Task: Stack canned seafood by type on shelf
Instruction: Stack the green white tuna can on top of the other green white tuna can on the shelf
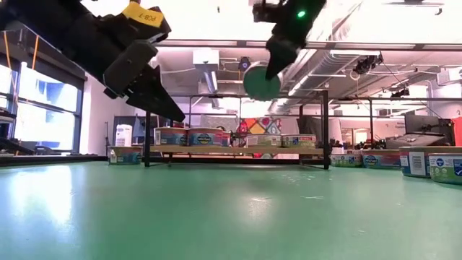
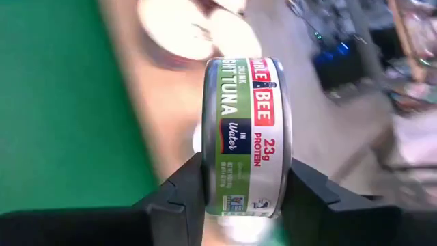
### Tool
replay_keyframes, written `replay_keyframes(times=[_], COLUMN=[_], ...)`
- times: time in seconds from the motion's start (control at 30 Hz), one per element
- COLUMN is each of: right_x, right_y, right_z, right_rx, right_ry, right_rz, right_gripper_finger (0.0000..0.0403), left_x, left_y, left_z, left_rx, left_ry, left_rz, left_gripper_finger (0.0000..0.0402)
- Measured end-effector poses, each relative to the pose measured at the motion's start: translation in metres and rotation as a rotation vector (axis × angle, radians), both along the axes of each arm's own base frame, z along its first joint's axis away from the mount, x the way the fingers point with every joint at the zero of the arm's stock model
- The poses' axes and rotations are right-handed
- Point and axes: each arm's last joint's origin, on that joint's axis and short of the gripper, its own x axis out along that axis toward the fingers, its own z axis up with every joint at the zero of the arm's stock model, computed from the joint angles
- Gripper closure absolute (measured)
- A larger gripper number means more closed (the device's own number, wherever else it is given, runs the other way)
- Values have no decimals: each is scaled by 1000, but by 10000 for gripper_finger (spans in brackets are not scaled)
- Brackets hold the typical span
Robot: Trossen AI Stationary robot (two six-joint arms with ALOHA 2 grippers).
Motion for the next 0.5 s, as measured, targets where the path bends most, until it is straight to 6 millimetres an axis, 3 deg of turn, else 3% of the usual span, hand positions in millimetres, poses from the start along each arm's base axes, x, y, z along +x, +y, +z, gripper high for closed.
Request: replay_keyframes(times=[0.13,0.27,0.5], right_x=[8,14,21], right_y=[-56,-99,-132], right_z=[12,-1,-37], right_rx=[-40,-74,-204], right_ry=[100,220,428], right_rz=[-80,-142,-237], right_gripper_finger=[275,275,275], left_x=[0,0,0], left_y=[0,0,1], left_z=[0,1,0], left_rx=[3,15,20], left_ry=[-7,-12,-9], left_rz=[5,14,13], left_gripper_finger=[402,401,402])
